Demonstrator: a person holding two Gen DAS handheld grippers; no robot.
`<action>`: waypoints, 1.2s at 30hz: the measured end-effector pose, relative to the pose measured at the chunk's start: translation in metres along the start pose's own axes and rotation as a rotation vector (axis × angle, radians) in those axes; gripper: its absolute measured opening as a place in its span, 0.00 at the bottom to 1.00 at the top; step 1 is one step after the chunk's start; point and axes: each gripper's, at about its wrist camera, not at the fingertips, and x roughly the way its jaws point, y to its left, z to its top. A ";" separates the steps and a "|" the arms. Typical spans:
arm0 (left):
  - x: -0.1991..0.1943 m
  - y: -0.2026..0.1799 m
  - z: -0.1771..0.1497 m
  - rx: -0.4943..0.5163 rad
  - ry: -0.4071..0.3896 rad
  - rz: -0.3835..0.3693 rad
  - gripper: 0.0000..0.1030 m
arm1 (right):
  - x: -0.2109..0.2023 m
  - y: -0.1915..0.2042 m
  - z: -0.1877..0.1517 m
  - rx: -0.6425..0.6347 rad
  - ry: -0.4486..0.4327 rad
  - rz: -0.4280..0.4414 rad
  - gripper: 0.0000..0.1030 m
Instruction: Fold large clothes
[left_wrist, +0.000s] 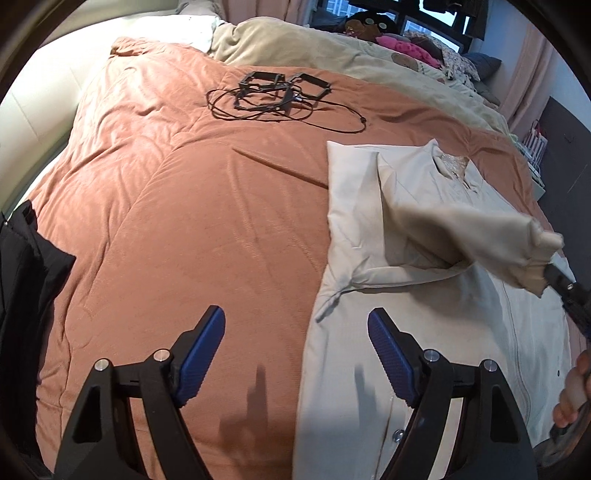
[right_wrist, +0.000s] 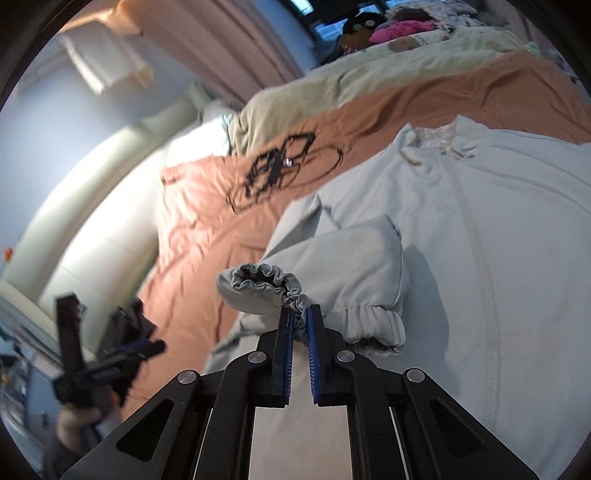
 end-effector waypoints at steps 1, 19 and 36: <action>0.001 -0.004 0.001 0.005 0.002 0.000 0.79 | -0.010 -0.007 0.003 0.021 -0.020 0.014 0.08; 0.037 -0.035 -0.004 0.073 0.054 0.073 0.79 | -0.097 -0.147 0.017 0.454 -0.162 -0.130 0.92; 0.079 -0.041 0.001 0.108 0.091 0.122 0.42 | -0.023 -0.213 -0.006 0.648 -0.037 -0.144 0.64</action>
